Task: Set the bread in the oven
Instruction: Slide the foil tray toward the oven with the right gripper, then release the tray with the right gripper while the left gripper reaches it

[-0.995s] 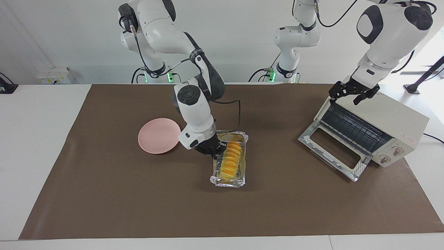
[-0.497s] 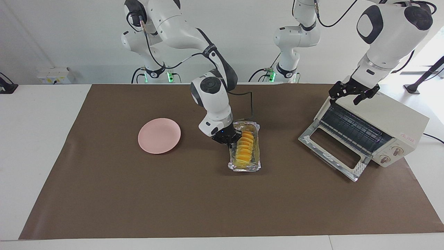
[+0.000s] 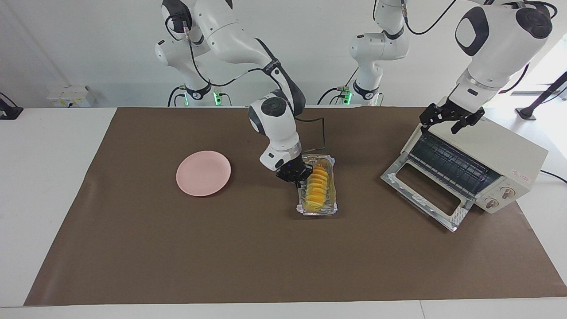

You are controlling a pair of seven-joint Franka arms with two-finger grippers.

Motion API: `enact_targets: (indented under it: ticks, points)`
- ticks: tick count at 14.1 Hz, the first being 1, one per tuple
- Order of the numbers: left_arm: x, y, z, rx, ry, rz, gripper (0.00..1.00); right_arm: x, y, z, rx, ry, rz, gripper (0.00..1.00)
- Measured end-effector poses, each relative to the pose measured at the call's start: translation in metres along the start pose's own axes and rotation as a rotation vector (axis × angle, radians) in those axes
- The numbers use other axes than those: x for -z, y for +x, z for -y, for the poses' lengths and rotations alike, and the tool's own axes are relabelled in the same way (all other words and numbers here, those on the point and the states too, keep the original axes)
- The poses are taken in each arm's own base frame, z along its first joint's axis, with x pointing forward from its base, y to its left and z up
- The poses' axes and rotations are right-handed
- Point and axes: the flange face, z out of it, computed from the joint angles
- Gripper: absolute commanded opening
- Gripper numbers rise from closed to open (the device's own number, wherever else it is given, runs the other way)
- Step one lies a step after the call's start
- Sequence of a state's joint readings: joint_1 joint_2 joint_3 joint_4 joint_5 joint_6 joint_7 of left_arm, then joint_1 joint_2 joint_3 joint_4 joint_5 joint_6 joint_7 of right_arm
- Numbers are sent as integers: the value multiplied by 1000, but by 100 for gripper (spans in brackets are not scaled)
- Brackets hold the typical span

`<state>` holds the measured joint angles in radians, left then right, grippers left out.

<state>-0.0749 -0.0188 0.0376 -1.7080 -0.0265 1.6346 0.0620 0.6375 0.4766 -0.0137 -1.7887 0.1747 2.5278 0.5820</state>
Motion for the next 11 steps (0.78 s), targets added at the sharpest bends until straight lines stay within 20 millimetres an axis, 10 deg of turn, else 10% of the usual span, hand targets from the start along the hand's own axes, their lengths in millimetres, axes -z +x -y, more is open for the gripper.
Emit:
enact_targets:
  ticks: [7,11]
  points:
    - [0,0,-2,3,0,0,100,6,5,-4,-47,-8,-1,100]
    - [-1,1,-48,17,4,0,100,56,37,-30,-134,-57,49,100]
